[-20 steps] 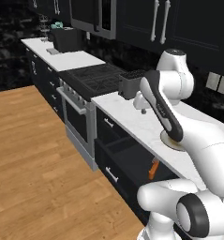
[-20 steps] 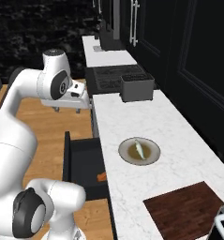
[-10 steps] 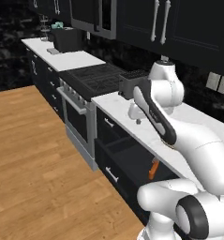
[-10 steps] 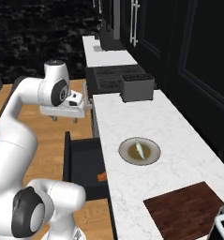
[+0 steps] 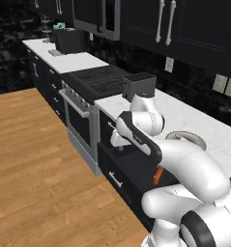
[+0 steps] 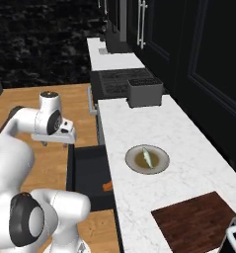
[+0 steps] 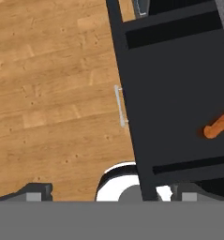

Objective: Pick up the knife from the drawer and place it on the cutting board. Then place the meat from the plate to the cutting board.

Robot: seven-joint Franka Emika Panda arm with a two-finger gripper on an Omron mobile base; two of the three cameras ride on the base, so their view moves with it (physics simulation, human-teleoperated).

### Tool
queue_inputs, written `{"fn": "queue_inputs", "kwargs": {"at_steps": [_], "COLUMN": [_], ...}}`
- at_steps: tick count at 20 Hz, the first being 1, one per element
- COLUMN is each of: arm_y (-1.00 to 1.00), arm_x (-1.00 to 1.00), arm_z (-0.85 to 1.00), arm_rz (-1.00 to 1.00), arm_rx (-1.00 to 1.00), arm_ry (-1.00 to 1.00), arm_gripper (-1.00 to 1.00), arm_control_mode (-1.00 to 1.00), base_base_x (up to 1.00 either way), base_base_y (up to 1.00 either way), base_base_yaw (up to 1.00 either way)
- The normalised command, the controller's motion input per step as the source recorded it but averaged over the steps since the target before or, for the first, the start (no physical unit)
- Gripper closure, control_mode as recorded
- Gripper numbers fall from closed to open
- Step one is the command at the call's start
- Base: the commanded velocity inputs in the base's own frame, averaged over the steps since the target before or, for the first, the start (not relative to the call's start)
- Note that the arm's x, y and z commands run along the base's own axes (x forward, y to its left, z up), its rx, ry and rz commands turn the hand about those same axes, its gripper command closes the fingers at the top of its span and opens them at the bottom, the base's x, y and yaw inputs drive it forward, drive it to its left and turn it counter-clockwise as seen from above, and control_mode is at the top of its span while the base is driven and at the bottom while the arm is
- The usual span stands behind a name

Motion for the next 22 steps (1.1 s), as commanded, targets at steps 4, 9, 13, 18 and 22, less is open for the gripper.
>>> {"fn": "queue_inputs", "kwargs": {"at_steps": [4, 9, 13, 18, 22], "arm_y": [0.11, -0.07, -0.05, 0.00, 0.00], "arm_x": [0.19, 0.21, 0.18, 0.28, 0.30], "arm_z": [-0.40, -0.27, -0.64, -0.45, -0.50], "arm_rz": [0.02, 0.00, 0.00, 0.00, 0.00], "arm_rx": [0.00, -0.03, -0.06, -0.08, -0.08], "arm_ry": [0.02, 0.02, 0.07, 0.04, 0.10], "arm_gripper": [-1.00, -1.00, -1.00, -1.00, -1.00], "arm_control_mode": [-1.00, -1.00, -1.00, -1.00, -1.00], "base_base_x": [0.00, 0.00, 0.00, 0.00, 0.00], "base_base_y": [0.00, 0.00, 0.00, 0.00, 0.00], "base_base_yaw": [0.00, 0.00, 0.00, 0.00, 0.00]}}
